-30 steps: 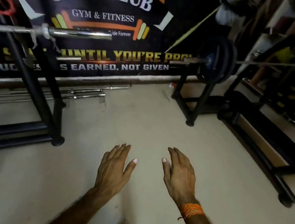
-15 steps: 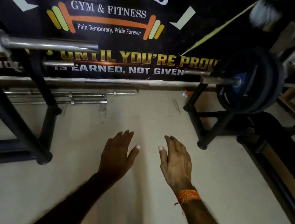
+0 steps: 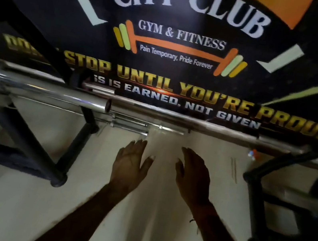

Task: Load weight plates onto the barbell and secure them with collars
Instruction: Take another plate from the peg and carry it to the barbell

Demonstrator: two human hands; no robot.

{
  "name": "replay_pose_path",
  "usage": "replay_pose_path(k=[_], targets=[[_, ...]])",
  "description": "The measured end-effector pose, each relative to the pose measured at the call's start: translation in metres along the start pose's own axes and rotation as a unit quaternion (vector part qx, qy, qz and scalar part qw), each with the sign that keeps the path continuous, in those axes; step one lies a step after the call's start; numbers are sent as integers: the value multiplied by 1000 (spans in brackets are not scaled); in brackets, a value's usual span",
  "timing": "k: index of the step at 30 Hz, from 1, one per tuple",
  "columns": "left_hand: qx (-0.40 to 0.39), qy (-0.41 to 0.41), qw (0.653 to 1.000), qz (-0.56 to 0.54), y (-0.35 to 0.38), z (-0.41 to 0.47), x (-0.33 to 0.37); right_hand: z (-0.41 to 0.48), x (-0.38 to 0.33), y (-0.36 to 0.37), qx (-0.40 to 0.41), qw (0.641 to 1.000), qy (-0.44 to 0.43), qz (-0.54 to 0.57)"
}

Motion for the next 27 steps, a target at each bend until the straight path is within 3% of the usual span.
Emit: replay_pose_path(k=[14, 21, 27], targets=[[55, -176, 982, 24, 48, 249, -54, 306, 38, 113, -18, 986, -162, 38], [101, -285, 953, 22, 52, 348, -111, 453, 21, 207, -121, 960, -242, 75], [145, -390, 908, 42, 42, 393, -147, 551, -24, 270, -192, 916, -343, 83]])
Point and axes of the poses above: each hand's wrist, its own z-axis towards the middle knuckle, its own y-axis out of the palm, x = y × z, the point moved 8 cm from there along z, towards the middle knuckle, and after that the axes turned 5 degrees about -y, right-handed, at the moved point
